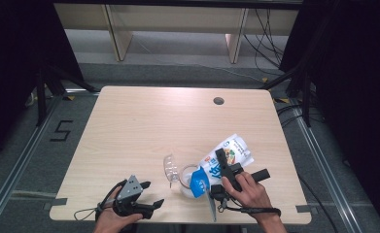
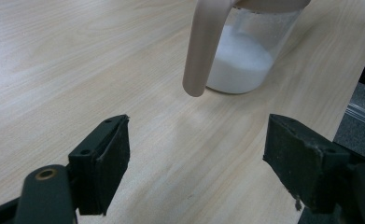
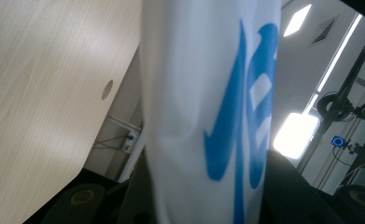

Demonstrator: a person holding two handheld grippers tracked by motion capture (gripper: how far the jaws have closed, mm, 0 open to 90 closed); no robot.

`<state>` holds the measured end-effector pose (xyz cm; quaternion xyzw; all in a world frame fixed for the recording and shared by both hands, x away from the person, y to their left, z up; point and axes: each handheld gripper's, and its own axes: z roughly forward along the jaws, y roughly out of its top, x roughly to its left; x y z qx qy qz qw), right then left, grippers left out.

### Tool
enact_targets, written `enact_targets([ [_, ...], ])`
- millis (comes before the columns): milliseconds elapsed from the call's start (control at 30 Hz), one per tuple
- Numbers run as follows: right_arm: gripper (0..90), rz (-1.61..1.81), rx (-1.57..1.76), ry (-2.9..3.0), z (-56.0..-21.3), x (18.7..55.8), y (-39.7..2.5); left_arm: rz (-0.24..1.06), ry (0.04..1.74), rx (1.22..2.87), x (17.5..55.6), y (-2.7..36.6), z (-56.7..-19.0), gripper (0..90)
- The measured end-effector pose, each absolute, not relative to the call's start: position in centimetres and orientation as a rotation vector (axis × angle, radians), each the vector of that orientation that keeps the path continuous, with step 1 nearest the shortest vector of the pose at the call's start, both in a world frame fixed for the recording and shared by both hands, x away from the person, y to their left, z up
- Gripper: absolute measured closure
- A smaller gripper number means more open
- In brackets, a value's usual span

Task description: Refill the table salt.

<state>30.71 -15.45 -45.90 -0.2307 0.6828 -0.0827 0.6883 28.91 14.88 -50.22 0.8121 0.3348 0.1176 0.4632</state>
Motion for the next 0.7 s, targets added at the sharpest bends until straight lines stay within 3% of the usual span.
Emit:
enact_targets([
  [700,77.3,-0.201,-0.541,1.517,-45.68,30.66,-15.33,0.298,0.8,2.007,29.0,14.96,-50.17,22.0],
])
